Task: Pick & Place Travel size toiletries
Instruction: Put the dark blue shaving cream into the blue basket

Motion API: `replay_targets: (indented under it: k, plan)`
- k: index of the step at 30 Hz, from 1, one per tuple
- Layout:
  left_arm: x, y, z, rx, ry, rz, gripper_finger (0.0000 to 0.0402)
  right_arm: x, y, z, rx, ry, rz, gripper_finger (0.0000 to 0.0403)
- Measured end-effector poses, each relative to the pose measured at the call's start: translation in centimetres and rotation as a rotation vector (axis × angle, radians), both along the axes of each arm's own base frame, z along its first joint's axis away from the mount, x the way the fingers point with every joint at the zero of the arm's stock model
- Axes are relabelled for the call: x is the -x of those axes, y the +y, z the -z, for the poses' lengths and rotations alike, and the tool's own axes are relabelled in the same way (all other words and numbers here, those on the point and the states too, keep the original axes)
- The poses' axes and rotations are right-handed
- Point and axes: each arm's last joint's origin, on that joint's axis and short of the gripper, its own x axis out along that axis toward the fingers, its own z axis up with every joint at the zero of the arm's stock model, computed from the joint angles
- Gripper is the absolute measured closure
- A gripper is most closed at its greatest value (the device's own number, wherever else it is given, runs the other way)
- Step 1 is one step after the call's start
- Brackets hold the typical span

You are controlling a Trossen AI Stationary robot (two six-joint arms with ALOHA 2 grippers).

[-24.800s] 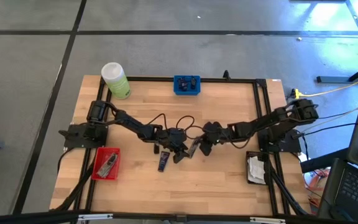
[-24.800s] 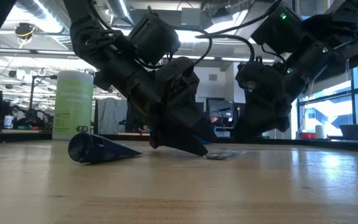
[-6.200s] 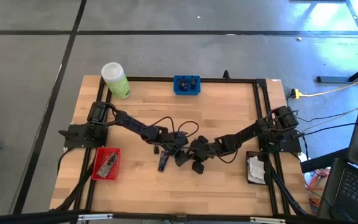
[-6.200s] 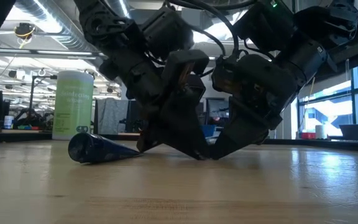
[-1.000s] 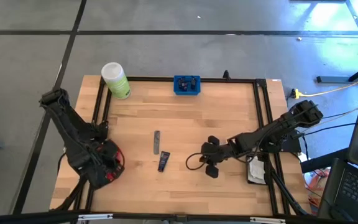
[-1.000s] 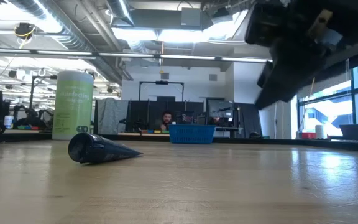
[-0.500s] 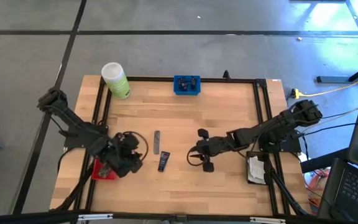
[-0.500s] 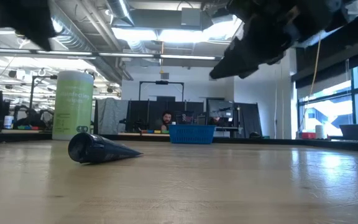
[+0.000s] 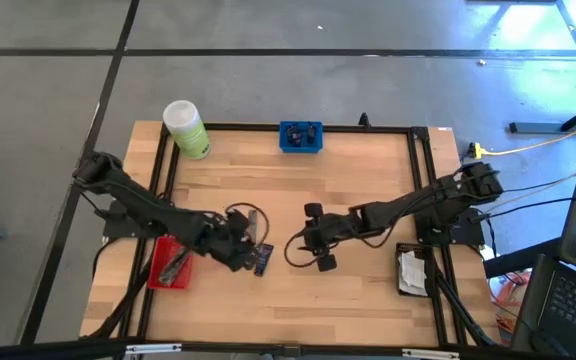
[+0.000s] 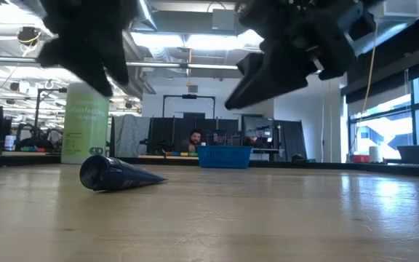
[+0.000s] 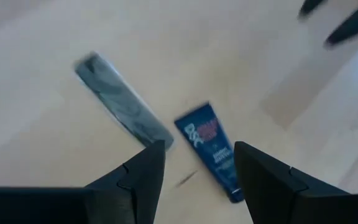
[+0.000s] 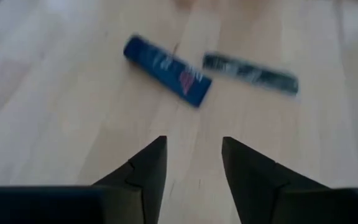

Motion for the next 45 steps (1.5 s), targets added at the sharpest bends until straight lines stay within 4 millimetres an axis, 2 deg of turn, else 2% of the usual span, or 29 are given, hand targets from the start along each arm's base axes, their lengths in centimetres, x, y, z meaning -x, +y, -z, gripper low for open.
replay_targets:
  k: [7,11,17,26,34,41,45]
  plan:
    - [-2.8,-0.1,3.6,0.111,0.095,0.063,0.0210,0.9,-0.2,0.3,-0.049,0.164,0.089,0.0213]
    - [-3.5,-0.2,5.2,0.182,0.159,0.091,0.0210,2.0,-0.5,1.1,-0.058,0.303,0.156,0.0205]
    - [-4.5,-0.6,6.0,0.251,0.133,0.134,0.0210,3.0,-0.9,1.6,-0.044,0.410,0.246,0.0215]
    - [-4.9,-0.9,6.1,0.253,0.098,0.157,0.0210,3.1,-0.9,1.7,-0.046,0.420,0.254,0.0231]
    - [-5.5,-1.2,8.9,0.263,0.182,0.160,0.0209,3.0,-0.9,1.7,-0.045,0.415,0.256,0.0222]
    - [-5.6,-1.3,9.5,0.252,0.192,0.161,0.0210,2.9,-0.9,1.6,-0.049,0.406,0.256,0.0219]
    - [-5.6,-1.2,9.6,0.245,0.206,0.183,0.0225,2.9,-0.8,1.6,-0.053,0.400,0.257,0.0229]
